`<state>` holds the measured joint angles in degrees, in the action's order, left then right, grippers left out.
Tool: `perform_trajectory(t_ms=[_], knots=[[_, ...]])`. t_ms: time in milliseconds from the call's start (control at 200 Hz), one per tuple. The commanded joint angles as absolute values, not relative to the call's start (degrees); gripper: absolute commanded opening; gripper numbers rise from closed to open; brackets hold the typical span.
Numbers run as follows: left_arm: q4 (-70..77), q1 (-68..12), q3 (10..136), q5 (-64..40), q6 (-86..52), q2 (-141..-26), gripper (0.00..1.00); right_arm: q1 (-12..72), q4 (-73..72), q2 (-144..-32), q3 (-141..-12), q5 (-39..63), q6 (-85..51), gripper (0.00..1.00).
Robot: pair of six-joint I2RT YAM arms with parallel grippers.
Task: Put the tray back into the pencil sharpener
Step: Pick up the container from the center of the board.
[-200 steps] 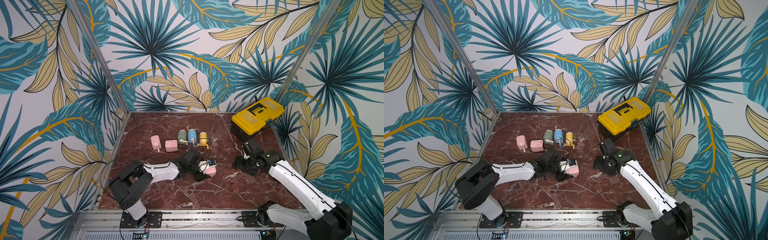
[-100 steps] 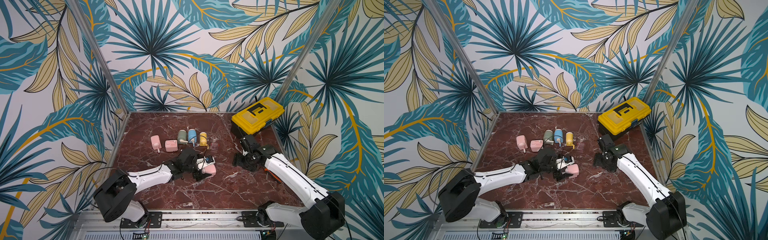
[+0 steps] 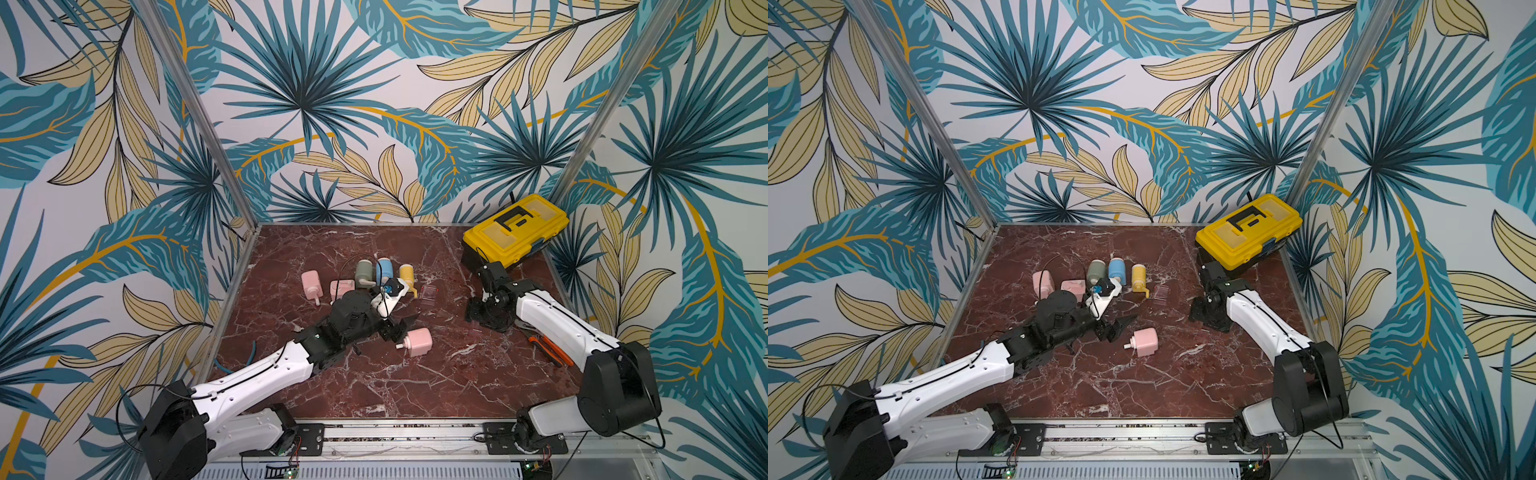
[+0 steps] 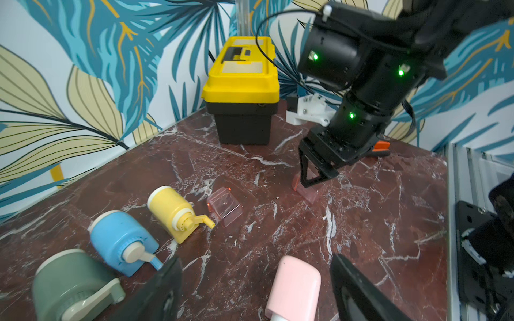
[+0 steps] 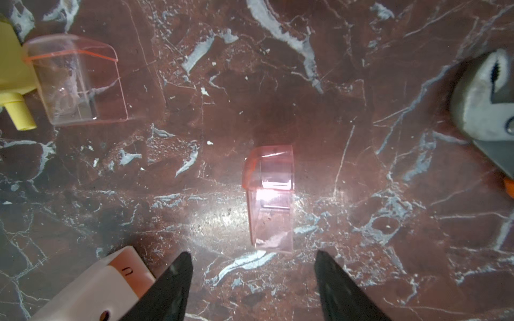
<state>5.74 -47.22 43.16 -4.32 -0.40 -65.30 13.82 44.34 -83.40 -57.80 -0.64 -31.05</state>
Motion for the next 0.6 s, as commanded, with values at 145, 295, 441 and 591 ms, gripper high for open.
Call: perform_trajectory(t_ms=[145,295,441,591], knots=[[6.1,-47.4,42.0,3.0,-9.6,-62.0,0.83,12.3,38.0,-85.8,-53.9,2.3,-30.4,0.69],[6.1,-47.5,41.1,5.7,-12.2,-60.9,0.83,11.9,33.4,-85.9,-51.2,3.8,-30.8,0.67],[5.9,-47.4,40.6,6.7,-12.7,-59.9,0.83,11.9,31.1,-86.1,-51.5,8.4,-31.5,0.64],[5.9,-47.4,40.5,7.8,-12.7,-59.6,0.83,12.1,29.3,-84.6,-52.8,13.3,-33.1,0.63]])
